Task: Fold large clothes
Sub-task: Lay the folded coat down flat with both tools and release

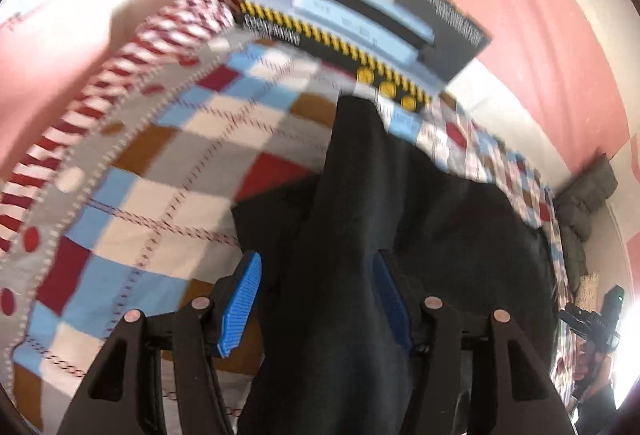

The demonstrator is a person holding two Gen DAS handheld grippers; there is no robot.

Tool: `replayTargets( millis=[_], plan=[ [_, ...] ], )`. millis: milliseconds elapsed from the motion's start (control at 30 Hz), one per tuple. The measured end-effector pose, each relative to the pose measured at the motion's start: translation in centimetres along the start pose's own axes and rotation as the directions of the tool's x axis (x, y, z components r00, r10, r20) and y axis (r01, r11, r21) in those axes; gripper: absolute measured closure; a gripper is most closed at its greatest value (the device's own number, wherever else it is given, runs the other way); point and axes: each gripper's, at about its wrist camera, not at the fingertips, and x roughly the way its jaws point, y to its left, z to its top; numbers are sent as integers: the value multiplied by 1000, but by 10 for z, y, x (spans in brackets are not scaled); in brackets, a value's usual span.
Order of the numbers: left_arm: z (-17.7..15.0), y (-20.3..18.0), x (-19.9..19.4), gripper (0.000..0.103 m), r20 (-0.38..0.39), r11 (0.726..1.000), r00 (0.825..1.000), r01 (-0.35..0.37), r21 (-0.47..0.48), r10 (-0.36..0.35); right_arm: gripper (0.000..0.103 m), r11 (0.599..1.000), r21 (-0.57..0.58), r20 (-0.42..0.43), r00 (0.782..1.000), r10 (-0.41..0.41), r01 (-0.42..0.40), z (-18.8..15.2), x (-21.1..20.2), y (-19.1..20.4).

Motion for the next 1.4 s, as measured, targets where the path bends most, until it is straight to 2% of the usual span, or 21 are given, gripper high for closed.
replayTargets(
  millis=[67,167,233,267,300,333,400,467,600,767,833,967,1133,1233,1300,1400],
  plan=[
    [5,-4,-12,44,37,1000,999,12,2,-12,36,999,-20,74,996,-41,42,7,-14,6],
    [12,-24,-10,44,66,998,997,24,56,-28,37,997,-71,97,995,-25,32,13,-8,26],
    [14,-35,4,44,61,996,998,14,86,-20,58,995,-96,84,996,-14,22,16,8,38],
    [14,-38,15,44,43,996,999,11,89,-15,78,996,-93,62,998,-11,17,18,19,40],
    [14,-39,28,44,21,996,1000,6,90,-8,84,997,-75,31,999,-30,33,20,36,38],
    [13,-39,40,44,9,996,1000,-18,92,17,85,997,-63,20,999,-46,48,20,46,34],
    [9,-35,56,44,-4,995,998,-56,84,56,97,997,-24,-4,998,-70,70,22,63,21],
    [9,-28,62,44,2,995,997,-76,68,76,97,998,-8,2,998,-55,55,21,61,16],
    [4,-12,58,43,3,999,999,-37,-3,37,96,997,-32,21,998,-62,63,19,47,19],
    [-20,-18,13,44,70,999,997,-43,6,43,94,994,-89,51,997,-61,66,-3,11,34],
    [-35,-25,-10,44,84,999,996,-42,17,40,94,991,-119,67,996,-54,61,-20,-8,42],
    [-70,-34,-46,44,81,1000,997,19,-9,-18,93,984,-167,63,996,-56,66,-64,-34,55],
    [-121,-60,-81,44,51,999,998,-23,48,20,93,974,-204,60,994,-88,98,-112,-62,64],
    [-149,-88,-101,44,46,993,998,-47,104,42,81,964,-238,78,991,-105,121,-133,-83,73],
    [-166,-107,-114,43,51,990,998,-43,133,37,63,959,-256,95,990,-102,124,-144,-96,81],
    [-185,-130,-132,42,68,984,996,-65,164,54,59,948,-294,116,989,-92,123,-162,-114,97]
  ],
)
